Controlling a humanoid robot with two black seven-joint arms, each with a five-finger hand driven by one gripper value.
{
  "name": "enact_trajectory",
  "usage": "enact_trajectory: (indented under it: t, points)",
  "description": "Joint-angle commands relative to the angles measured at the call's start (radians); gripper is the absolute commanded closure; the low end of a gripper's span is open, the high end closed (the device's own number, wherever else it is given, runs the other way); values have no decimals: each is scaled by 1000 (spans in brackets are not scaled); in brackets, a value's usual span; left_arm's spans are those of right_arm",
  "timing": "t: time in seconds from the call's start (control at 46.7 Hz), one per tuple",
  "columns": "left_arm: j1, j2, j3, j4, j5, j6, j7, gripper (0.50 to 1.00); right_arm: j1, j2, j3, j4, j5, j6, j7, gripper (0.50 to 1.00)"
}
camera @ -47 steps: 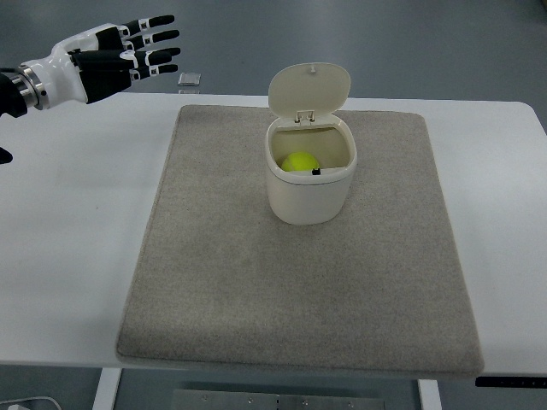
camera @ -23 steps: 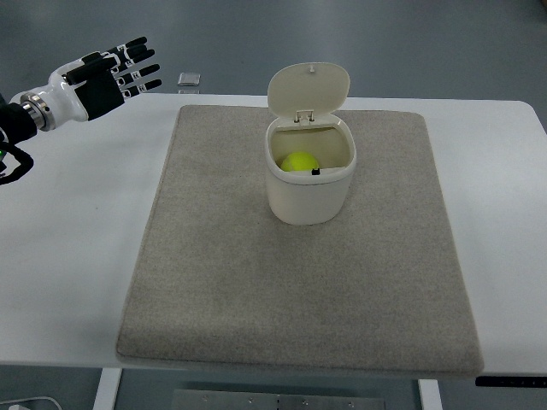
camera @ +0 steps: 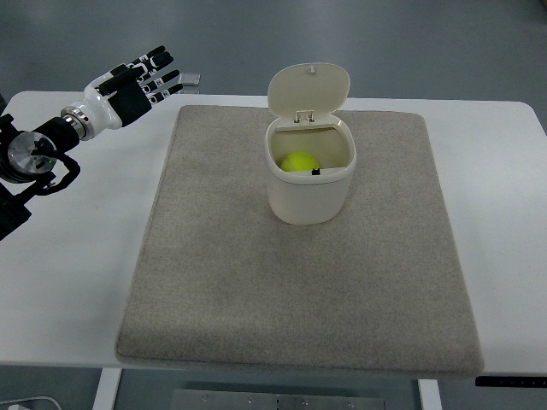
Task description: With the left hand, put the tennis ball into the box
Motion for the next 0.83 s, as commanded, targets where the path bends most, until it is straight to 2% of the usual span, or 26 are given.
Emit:
enact_trajectory:
  t: [0.0, 0.171, 0.3, 0.813]
  points:
    - [0, 0, 0, 0, 0, -4, -8, 506, 0, 0, 1, 0, 2, 5, 0, 562]
    - [3, 1, -18, 0, 0, -30, -8, 506, 0, 0, 0, 21, 2, 10, 0, 562]
    - [3, 3, -23, 0, -2, -33, -8, 506, 0, 0, -2, 80, -1, 10, 0, 562]
    - [15, 4, -29, -6, 0, -33, -8, 506, -5, 0, 1, 87, 5, 23, 8, 562]
